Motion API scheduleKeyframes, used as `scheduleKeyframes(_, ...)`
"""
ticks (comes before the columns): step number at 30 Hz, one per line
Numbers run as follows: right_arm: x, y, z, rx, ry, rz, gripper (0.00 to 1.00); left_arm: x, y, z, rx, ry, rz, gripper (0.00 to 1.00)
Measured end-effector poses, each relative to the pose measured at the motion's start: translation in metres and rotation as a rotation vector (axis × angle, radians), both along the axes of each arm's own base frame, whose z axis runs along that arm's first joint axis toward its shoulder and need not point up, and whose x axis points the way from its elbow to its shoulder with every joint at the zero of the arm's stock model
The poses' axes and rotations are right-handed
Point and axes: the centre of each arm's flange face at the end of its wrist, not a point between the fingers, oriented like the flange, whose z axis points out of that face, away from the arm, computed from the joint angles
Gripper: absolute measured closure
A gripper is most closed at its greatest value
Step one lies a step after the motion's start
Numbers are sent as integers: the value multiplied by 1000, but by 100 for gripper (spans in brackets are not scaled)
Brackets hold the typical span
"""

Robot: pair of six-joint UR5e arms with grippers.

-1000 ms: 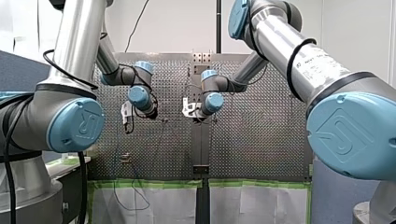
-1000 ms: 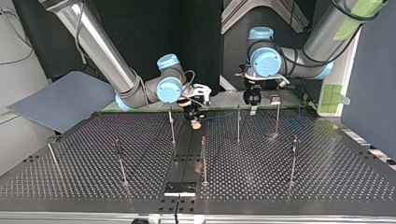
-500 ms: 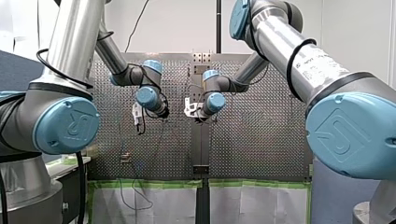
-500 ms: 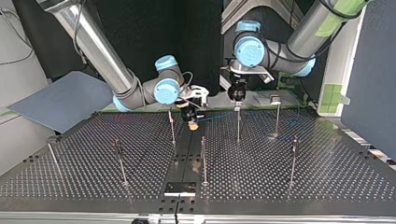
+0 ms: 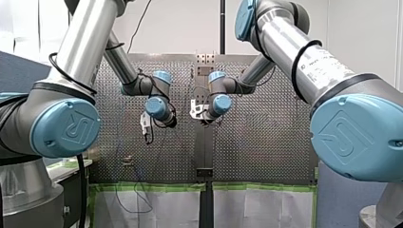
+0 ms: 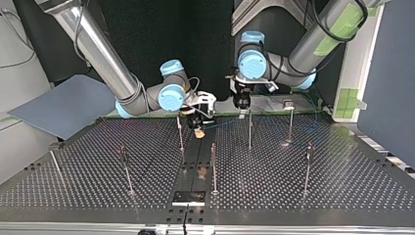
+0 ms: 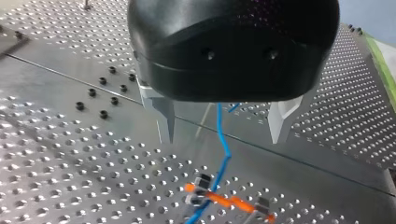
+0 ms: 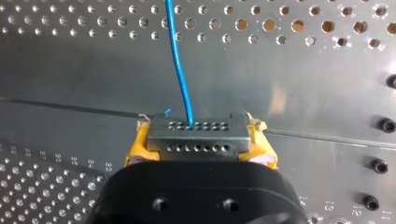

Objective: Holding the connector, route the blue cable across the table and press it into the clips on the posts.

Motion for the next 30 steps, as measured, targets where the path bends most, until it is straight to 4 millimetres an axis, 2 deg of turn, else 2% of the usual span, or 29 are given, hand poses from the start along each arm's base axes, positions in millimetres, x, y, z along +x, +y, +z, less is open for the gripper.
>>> scheduleKeyframes(7, 0, 0, 0, 0, -1, -1, 100, 16, -11, -13, -1, 0, 5, 0)
scheduleKeyframes(14, 0, 0, 0, 1, -1, -1, 100, 30, -16, -6, -37, -35, 26, 0)
scheduleKeyframes(22, 0, 0, 0, 0, -2, -1, 100, 33, -19, -4, -57, -42, 17, 0)
scheduleKeyframes(25, 0, 0, 0, 0, -2, -1, 100, 33, -20, -8, -61, -34, 11, 0)
scheduleKeyframes(30, 0, 0, 0, 0, -2, 0, 100, 37, -27, -27, -60, -11, 3, 0)
